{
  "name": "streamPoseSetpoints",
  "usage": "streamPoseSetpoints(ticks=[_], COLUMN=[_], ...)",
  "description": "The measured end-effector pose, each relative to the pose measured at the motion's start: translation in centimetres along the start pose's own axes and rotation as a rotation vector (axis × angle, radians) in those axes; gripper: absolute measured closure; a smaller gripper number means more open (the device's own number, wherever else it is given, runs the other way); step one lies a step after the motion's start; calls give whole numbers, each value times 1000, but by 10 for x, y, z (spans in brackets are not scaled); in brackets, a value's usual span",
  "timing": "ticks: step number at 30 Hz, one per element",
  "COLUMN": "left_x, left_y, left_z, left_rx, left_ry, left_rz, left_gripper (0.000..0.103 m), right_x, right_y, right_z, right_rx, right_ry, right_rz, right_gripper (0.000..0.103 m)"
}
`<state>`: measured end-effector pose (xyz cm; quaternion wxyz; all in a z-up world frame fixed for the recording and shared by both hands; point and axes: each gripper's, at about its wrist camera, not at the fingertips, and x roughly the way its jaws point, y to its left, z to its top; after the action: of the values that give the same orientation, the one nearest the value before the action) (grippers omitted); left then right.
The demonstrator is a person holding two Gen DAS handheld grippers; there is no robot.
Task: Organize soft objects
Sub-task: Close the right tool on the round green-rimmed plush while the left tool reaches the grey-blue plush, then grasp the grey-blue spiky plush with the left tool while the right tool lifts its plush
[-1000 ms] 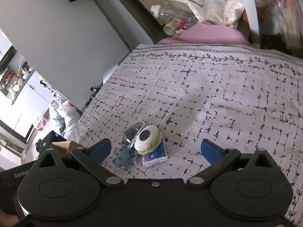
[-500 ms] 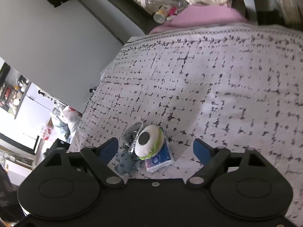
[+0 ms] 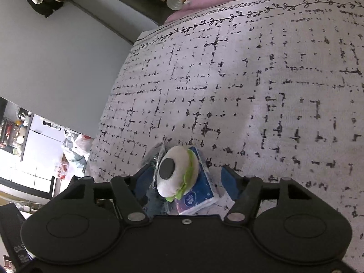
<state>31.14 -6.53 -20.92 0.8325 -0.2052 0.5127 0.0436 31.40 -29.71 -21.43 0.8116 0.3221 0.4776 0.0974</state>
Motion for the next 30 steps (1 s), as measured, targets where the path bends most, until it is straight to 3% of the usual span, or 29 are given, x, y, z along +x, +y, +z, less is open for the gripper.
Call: streamPoseSetpoints(ticks=[3, 8, 13, 15, 16, 18, 30], left_x=[9, 16, 18, 17, 15, 12, -32], left_y=[4, 9, 8, 5, 4, 2, -3], left_z=[-2, -1, 2, 2, 1, 0, -3], left_rx=[-14, -23, -16, -2, 3, 11, 29], left_ry=[15, 19, 28, 27, 23, 16, -34], left_rz=[-2, -2, -37, -39, -39, -39, -42], left_gripper=[38, 51, 77, 81, 83, 85, 86], right_x=[8, 16, 23, 26, 26, 23, -18], right_y=[3, 7, 8, 10, 12, 15, 24], right_z=[0, 4, 2, 1, 0, 0, 5], right_rx=[-12, -17, -35, -56, -78, -106, -123], right_ry=[4, -10, 5, 15, 18, 3, -74], right_rz=[3, -21, -32, -42, -53, -60, -45], right_gripper=[38, 42, 44, 63, 66, 72, 73])
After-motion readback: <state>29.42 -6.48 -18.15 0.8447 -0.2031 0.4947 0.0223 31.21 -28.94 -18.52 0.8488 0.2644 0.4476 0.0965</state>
